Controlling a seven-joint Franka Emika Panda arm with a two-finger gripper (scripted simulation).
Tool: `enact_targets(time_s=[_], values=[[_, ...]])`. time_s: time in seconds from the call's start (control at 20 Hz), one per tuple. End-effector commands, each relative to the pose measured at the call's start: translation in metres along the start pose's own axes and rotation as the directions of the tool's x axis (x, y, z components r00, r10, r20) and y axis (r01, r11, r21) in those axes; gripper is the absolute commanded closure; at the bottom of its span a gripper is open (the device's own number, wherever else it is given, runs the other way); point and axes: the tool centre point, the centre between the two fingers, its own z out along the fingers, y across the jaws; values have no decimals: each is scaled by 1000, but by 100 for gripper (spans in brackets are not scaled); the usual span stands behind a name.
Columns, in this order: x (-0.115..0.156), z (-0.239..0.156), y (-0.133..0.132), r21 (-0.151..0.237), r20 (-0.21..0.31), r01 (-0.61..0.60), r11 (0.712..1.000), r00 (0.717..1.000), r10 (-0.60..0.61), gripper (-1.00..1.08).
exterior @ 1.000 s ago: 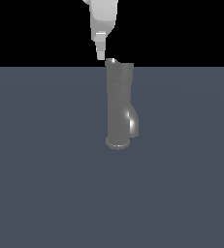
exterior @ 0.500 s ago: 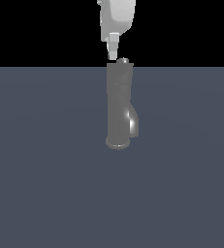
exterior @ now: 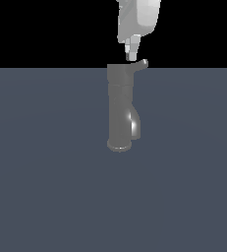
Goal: Turn on the faucet by rotating a designated handle.
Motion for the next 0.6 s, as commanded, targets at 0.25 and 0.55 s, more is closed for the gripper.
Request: enact_targets(time_s=[0.25,0.55], values=[[18,3,-10,-4,-1,-17,1000,1000,17,108],[34,8,-23,-12,0,-35,999,999,35,108]])
